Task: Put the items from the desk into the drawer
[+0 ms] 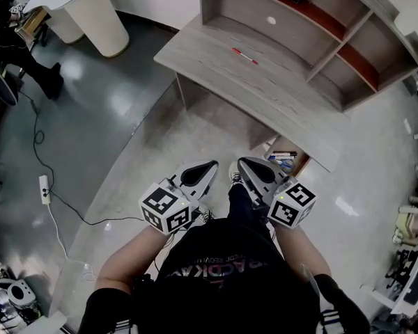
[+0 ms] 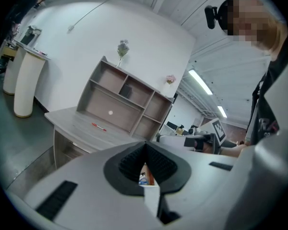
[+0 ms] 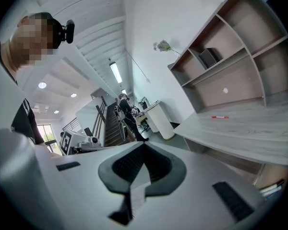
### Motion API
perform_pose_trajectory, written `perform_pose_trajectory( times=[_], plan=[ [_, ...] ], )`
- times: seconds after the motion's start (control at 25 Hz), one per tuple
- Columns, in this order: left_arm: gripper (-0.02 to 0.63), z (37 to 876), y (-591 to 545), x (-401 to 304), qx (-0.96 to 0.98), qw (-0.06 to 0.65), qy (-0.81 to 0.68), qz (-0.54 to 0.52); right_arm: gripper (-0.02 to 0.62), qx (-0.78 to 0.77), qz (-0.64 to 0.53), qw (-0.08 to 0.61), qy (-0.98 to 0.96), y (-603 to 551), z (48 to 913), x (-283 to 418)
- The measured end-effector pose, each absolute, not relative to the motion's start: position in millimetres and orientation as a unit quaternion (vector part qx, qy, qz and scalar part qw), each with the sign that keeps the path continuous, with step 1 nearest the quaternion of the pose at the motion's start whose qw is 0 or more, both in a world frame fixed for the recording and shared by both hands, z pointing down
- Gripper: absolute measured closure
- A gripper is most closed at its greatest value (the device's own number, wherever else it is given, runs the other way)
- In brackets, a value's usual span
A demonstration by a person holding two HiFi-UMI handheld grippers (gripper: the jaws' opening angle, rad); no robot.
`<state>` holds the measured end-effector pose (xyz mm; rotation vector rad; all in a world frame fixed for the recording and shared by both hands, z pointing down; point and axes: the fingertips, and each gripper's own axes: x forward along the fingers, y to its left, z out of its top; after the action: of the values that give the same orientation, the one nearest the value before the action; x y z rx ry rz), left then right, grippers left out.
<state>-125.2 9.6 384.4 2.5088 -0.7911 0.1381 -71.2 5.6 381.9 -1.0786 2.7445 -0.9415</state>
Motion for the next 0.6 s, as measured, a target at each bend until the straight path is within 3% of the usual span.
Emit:
perform_pose_trajectory(
  times=[0.6],
  plan=[
    [0.601, 394.0, -70.0, -79.4, 0.903, 0.263, -0.333, 0.065, 0.577, -0.319, -0.313, 0.005, 0.895, -107.2, 396.4, -21.4]
  ],
)
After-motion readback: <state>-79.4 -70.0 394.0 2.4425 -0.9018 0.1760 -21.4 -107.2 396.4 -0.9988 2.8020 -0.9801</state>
